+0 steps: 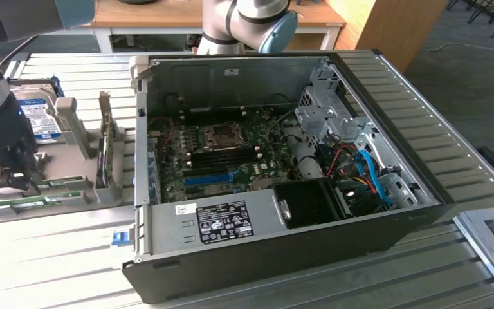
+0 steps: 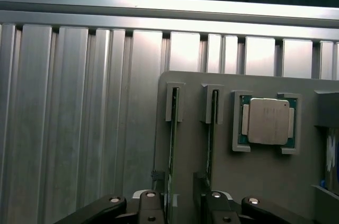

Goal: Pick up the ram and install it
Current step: 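Pick up the ram and move it above insertion slot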

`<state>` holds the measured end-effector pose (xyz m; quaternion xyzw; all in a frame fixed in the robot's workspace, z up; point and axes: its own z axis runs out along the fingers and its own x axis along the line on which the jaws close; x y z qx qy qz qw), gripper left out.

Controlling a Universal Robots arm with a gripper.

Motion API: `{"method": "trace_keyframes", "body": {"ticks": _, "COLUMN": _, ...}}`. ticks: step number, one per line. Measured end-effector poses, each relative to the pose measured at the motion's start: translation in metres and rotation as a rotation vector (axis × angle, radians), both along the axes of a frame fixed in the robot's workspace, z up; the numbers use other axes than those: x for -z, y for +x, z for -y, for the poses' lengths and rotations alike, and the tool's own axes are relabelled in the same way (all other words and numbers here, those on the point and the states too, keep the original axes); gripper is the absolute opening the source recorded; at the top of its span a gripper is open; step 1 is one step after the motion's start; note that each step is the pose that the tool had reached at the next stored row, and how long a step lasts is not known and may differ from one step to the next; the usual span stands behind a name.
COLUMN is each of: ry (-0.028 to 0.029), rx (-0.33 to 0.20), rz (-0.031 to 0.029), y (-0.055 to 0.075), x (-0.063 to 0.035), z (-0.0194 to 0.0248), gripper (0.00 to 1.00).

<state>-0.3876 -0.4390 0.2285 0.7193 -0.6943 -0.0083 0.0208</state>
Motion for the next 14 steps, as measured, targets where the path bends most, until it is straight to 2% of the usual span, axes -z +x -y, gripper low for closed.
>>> {"method": "trace_keyframes", "body": {"ticks": 6, "ry": -0.0001, "rx": -0.001, "rz": -0.0003, "y": 0.0020, "x": 0.0002, "z": 0.0000, "gripper": 0.35}}
{"method": "trace_keyframes", "body": {"ticks": 14, "ry": 0.0000, "rx": -0.002, "rz": -0.0002, "y": 0.0021, "x": 0.0083, "z": 0.0000, "gripper": 0.35}}
